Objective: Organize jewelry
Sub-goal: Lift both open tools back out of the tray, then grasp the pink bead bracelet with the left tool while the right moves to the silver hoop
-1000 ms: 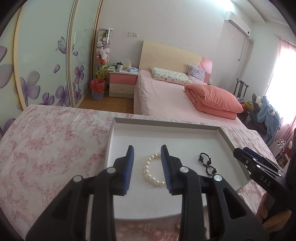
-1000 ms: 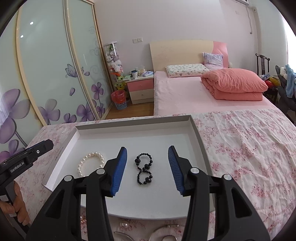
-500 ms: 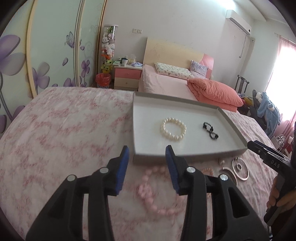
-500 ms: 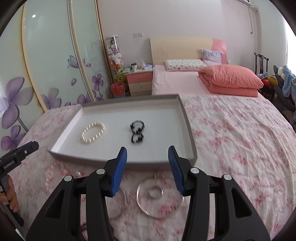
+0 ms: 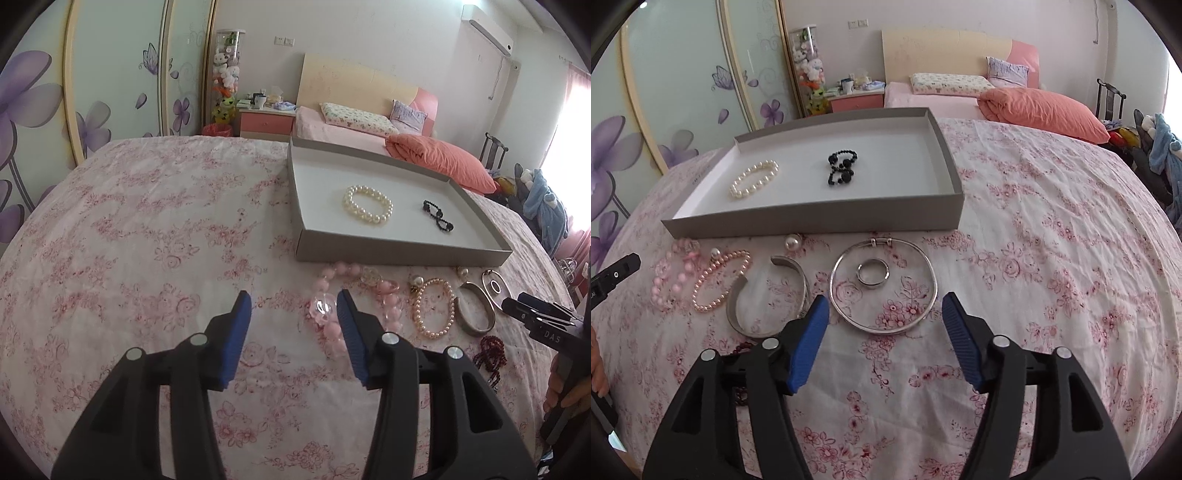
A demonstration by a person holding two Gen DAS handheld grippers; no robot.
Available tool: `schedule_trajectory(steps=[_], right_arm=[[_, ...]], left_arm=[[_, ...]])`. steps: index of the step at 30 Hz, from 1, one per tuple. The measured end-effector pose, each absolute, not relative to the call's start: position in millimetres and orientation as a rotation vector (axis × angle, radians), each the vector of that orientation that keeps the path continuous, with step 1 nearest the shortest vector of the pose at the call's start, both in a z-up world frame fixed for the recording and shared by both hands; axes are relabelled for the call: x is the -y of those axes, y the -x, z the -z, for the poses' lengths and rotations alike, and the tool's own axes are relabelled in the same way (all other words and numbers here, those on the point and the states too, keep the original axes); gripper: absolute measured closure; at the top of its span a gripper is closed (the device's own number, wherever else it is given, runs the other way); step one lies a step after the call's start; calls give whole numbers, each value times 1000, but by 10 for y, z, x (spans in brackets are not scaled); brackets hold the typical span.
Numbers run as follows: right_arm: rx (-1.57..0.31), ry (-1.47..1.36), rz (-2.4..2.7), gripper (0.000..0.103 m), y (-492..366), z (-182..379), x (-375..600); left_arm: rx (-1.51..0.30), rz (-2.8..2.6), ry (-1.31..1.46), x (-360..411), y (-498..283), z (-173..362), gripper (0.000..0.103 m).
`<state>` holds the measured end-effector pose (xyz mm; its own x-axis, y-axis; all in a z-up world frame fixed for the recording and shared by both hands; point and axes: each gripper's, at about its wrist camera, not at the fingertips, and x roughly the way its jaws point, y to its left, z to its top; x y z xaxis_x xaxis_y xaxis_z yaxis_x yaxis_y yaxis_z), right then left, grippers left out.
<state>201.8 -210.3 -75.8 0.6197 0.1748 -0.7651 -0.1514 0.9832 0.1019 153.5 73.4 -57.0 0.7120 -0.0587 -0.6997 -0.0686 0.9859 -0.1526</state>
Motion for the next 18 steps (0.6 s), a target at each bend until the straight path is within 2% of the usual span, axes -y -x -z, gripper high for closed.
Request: schedule_trajectory(steps=[6, 18], right_arm=[[-903, 16, -180, 30, -2087, 808, 2015], [-906, 44, -173, 32, -2236, 812, 1933]], left_arm=[[-803, -1, 162, -687, -1576, 611, 54], [-831, 0, 135, -619, -1644, 649, 52]])
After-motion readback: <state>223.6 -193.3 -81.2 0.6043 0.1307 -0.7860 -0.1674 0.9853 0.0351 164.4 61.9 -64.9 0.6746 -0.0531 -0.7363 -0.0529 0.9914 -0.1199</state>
